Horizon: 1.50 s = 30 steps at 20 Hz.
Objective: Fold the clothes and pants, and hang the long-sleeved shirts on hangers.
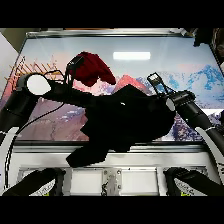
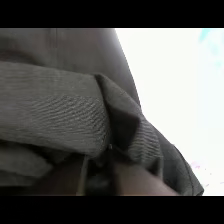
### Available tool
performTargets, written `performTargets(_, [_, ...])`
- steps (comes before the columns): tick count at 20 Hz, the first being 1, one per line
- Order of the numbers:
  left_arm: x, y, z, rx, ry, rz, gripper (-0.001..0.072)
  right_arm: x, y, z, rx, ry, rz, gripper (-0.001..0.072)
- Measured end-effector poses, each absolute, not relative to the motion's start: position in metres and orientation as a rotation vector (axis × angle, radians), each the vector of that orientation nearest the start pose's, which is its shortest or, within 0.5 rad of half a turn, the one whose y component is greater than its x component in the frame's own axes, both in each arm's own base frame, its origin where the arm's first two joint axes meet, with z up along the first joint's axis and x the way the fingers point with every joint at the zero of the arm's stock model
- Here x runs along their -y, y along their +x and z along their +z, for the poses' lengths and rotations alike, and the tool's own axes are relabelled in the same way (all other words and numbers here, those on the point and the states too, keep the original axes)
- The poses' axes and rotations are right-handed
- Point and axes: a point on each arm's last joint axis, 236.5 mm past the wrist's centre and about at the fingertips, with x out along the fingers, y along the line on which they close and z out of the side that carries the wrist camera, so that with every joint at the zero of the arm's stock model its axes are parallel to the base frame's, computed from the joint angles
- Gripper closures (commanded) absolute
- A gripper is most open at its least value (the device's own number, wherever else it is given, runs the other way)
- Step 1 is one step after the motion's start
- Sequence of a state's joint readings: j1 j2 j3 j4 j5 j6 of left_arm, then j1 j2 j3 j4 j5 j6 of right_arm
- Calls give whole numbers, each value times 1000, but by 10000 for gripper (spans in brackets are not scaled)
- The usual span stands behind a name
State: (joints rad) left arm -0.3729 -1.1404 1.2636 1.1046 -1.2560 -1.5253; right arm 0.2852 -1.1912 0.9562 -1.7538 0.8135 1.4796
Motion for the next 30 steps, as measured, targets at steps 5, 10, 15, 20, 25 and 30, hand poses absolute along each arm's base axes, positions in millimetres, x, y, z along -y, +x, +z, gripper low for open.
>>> performTargets(5, [228, 315, 121, -1150, -133, -662, 689, -78, 409, 25, -951, -341, 197, 698])
performTargets(10, [216, 352, 235, -863, -158, -661, 690, -88, 435, 195, -700, -135, 181, 697])
performTargets(15, [222, 317, 411, -442, -168, -777, 690, -122, 379, 402, -326, 73, 361, 697])
performTargets(20, [216, 245, 501, -149, -205, -855, 690, -127, 295, 488, -136, 130, 469, 697])
performTargets(25, [190, 242, 503, -88, -210, -747, 690, -100, 283, 465, -252, 129, 354, 697])
performTargets(30, [188, 311, 379, -483, -133, -596, 690, -85, 313, 351, -687, 49, 236, 698])
